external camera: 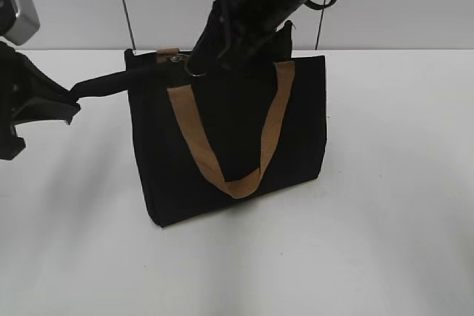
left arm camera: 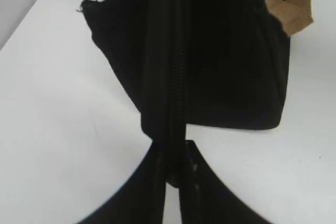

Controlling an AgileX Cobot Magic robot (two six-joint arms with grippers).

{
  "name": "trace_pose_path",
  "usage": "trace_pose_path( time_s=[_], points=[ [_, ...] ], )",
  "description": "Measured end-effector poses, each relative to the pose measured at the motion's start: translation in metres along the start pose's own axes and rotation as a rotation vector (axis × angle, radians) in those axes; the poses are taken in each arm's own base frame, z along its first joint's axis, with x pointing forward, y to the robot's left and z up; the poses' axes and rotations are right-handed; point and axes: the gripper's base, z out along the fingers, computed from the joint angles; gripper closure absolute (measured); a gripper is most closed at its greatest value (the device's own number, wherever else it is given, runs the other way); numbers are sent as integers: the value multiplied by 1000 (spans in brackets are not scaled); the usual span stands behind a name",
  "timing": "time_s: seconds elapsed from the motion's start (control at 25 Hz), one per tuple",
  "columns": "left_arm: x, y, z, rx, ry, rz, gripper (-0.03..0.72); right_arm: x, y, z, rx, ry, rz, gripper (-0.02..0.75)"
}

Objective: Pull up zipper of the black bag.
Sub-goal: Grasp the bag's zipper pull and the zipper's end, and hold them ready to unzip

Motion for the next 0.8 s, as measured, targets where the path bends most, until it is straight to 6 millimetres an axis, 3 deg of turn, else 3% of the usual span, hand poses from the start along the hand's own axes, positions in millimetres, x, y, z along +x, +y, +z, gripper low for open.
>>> trace_pose_path(
  time_s=[0.28, 0.6, 0.8],
  points=[
    [15, 6, -4, -3, 63, -56, 657, 22, -26, -16, 43, 18, 72, 738],
    [17, 7, -5, -2, 67, -75, 657, 53, -56, -40, 90, 38, 170, 738],
    [14, 11, -5, -36, 28, -127, 657, 57, -56, -43, 55, 47, 195, 738]
  ],
)
